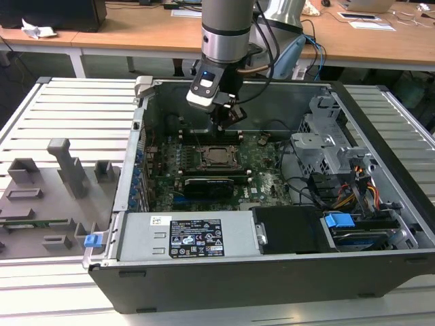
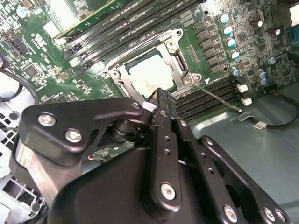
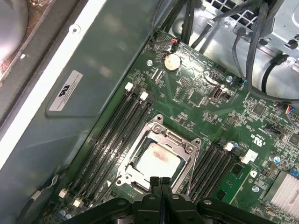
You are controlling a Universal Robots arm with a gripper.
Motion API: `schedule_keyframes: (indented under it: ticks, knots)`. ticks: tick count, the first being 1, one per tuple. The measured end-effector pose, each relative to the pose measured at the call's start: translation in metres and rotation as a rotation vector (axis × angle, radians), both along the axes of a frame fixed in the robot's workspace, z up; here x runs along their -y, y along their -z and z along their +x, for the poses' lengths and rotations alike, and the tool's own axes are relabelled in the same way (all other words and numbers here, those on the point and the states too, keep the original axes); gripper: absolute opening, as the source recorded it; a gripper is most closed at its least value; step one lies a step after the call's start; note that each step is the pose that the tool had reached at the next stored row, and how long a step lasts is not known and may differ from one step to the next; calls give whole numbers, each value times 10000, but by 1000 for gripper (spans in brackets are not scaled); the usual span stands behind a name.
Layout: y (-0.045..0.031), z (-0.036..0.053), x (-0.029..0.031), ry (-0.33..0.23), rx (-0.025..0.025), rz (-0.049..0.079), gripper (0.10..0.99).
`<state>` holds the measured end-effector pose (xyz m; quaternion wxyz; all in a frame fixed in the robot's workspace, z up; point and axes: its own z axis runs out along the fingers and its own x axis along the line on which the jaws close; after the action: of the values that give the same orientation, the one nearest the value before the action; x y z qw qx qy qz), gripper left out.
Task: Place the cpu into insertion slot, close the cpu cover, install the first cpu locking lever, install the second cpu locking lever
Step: 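Install the first cpu locking lever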
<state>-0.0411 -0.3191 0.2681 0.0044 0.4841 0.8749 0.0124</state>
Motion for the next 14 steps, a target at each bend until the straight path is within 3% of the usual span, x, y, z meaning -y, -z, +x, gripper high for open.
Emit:
schedule_keyframes:
  ticks: [14]
  knots:
    - [0,0,0,-1145,0,0,106]
